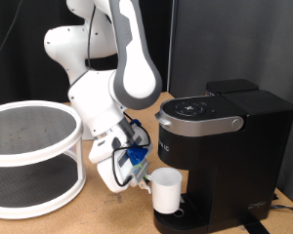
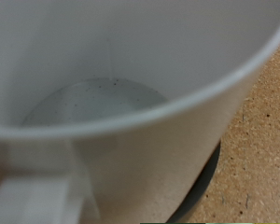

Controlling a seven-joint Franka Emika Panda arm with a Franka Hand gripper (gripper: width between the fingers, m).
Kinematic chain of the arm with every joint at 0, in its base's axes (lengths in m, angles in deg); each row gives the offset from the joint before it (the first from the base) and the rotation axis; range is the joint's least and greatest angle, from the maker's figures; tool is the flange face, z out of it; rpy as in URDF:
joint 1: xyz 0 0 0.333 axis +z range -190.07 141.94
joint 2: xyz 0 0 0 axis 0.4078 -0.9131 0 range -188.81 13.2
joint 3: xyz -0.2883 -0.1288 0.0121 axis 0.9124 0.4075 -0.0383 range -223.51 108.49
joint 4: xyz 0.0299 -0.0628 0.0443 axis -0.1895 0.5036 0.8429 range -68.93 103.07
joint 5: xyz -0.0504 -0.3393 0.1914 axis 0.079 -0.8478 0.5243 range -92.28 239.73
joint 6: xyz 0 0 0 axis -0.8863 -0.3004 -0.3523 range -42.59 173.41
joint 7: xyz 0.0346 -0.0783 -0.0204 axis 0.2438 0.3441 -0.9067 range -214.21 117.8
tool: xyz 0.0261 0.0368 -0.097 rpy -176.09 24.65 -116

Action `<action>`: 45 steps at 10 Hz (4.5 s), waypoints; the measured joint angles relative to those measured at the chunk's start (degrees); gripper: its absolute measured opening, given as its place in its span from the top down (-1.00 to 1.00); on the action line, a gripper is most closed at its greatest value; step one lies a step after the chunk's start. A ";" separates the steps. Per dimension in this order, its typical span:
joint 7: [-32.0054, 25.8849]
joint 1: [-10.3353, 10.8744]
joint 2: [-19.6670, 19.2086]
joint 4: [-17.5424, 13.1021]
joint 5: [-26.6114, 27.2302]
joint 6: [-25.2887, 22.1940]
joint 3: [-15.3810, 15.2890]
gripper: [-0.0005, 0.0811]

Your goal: Make a cup of coffee with the keurig machine

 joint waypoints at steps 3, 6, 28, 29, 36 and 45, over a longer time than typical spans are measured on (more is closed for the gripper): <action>-1.06 0.20 -2.47 -2.24 2.38 0.71 -1.15 0.81; -2.23 0.20 -2.85 -2.78 3.99 0.70 -1.29 0.81; 7.05 -4.92 12.17 7.40 -9.49 -8.01 3.13 -0.98; 9.29 -5.18 14.35 8.62 -11.50 -9.04 3.50 -0.98; 5.67 -5.11 23.69 8.64 -5.74 -14.73 3.35 -0.98; 37.39 -5.96 39.27 5.43 -29.37 -24.73 2.85 -0.98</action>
